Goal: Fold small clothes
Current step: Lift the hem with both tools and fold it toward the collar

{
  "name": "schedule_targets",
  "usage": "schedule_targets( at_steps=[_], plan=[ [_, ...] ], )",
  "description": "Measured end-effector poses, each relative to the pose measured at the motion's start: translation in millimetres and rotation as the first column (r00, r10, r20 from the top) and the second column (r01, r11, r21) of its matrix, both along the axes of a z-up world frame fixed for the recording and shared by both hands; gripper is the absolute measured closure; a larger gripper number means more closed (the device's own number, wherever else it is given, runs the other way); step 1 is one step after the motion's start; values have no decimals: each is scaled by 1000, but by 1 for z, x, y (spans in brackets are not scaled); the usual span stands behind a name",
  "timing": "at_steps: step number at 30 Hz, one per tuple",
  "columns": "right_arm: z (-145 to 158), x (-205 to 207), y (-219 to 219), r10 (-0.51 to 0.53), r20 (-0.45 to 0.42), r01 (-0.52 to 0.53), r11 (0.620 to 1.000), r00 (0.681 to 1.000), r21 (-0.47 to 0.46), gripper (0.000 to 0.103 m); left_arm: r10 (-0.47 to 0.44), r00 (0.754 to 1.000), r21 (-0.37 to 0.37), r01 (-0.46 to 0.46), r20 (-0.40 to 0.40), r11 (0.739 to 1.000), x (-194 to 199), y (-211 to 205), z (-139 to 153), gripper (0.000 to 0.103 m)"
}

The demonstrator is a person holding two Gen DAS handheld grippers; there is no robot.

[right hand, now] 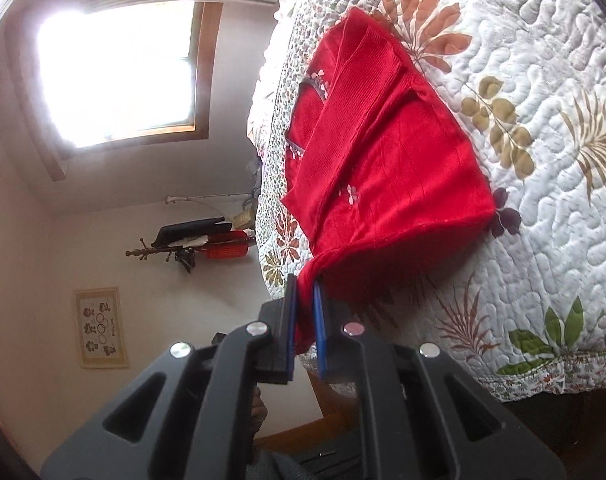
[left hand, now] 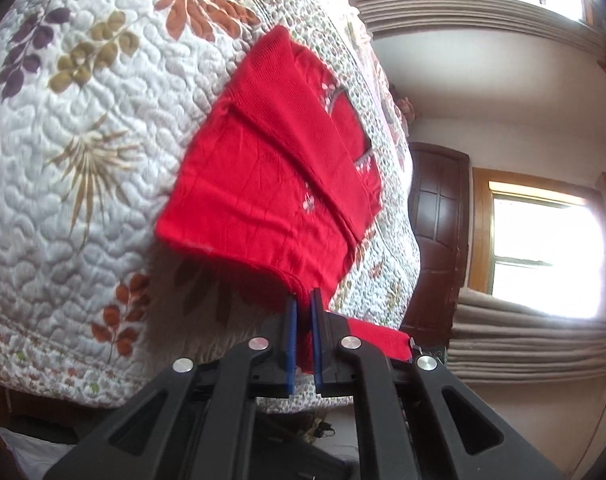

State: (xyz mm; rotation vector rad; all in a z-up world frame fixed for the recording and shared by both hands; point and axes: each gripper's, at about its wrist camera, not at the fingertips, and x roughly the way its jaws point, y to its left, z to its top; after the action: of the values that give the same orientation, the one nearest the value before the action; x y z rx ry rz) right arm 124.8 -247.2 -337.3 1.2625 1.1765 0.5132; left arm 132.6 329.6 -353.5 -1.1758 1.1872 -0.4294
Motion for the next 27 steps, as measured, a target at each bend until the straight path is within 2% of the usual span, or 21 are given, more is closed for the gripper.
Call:
schedule_targets(
  at_steps=[9, 19, 24, 27],
  plan=[
    [-36, 58, -6, -39, -91, 36, 999, 995, -37, 96, 39, 997, 0, -39, -74, 999, 68, 4, -28, 97],
    [-105, 116, -4, -34, -256, -2, 990, 966, -141, 96, 44, 975, 24, -40, -219, 999, 128, -5, -91, 97],
    [-121, 139, 2, -5, -281, -47, 983, 960, -176, 90, 66, 966, 38, -58, -249, 998, 143, -3, -107, 91],
    [-114, 150, 4, 26, -262, -78, 979, 965, -191, 78, 70, 970, 48, -60, -231, 997, 146, 2, -101, 90]
  ],
)
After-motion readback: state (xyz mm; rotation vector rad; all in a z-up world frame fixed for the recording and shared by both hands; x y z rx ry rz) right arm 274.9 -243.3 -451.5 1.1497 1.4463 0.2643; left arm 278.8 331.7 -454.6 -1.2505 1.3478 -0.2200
